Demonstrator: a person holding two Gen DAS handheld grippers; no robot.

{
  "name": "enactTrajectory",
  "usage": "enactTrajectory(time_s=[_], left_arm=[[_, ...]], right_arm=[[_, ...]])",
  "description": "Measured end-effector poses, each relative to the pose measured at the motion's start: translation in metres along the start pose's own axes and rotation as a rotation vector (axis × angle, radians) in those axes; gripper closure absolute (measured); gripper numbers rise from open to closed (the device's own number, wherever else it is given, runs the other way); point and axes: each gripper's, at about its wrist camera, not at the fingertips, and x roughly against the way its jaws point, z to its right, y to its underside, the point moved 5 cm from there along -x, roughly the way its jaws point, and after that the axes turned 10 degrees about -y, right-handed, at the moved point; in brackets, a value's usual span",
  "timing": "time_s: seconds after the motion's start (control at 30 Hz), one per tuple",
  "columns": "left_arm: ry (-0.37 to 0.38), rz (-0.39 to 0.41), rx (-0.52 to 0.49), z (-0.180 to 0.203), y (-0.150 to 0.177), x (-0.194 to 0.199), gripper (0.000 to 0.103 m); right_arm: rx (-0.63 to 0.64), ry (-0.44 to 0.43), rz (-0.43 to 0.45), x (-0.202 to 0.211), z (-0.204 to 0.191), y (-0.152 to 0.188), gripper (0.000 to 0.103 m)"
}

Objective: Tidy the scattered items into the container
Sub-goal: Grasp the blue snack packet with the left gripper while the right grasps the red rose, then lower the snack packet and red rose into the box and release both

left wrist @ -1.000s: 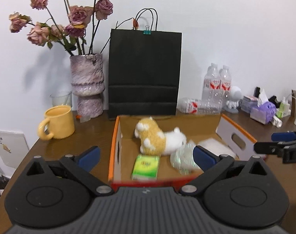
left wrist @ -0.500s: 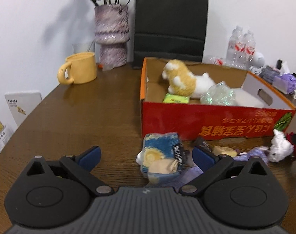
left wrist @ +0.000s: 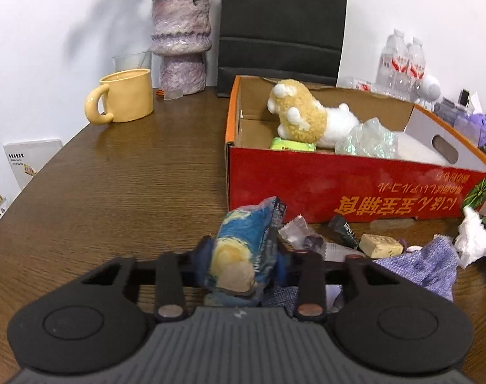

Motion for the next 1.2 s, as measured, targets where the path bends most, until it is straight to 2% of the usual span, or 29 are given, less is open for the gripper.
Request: enactTrajectory(time_s=[0.33, 0.53, 0.7, 0.83, 0.97, 1.2], left_arm=[[0.044, 0.120, 0.081, -0.010, -0.011, 0.053, 0.072], [0.075, 0.229, 0.052, 0.001, -0.045, 0.079, 0.072], [0.084, 0.285, 0.020, 0.018, -0.079, 0.075, 0.071], [0.106, 0.261, -0.007, 0.035, -0.100, 0.049, 0.071], [0.131, 0.195, -0.013, 0.051, -0.117, 0.009, 0.071], [0.152, 0.065, -0.012, 0.066, -0.110, -0.061, 0.070]], right_arm=[[0.047, -0.036, 0.091, 0.030, -0.019, -0.011, 0.066], [0.119, -0.049, 0.153, 0.038, -0.040, -0.038, 0.066], [0.188, -0.045, 0.205, 0.032, -0.055, -0.075, 0.066], [0.220, -0.028, 0.193, 0.007, -0.060, -0.103, 0.066], [0.200, 0.002, 0.159, -0.035, -0.054, -0.125, 0.066], [0.129, 0.079, 0.041, -0.111, -0.021, -0.136, 0.066]])
